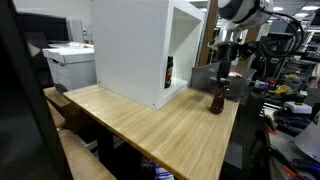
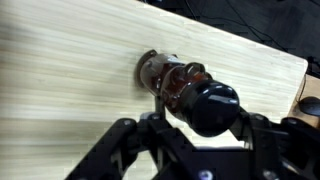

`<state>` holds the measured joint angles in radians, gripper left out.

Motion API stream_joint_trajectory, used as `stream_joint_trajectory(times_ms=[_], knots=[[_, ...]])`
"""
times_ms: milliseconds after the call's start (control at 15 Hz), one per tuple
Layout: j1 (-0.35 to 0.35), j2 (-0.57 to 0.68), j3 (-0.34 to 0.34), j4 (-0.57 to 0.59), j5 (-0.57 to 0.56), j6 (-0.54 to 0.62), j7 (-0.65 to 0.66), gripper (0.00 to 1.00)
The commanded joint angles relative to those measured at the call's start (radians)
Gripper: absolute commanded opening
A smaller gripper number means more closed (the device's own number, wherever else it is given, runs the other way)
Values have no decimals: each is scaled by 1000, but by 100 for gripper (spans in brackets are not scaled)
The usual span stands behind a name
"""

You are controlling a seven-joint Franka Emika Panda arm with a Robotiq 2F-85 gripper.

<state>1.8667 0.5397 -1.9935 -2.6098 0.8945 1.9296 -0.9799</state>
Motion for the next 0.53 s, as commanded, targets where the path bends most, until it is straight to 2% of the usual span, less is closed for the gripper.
stream_joint_trajectory(times_ms=[0, 467], knots=[[28, 85, 20, 16, 13, 8, 48, 33], [83, 85, 49, 63, 5, 117, 129, 33]])
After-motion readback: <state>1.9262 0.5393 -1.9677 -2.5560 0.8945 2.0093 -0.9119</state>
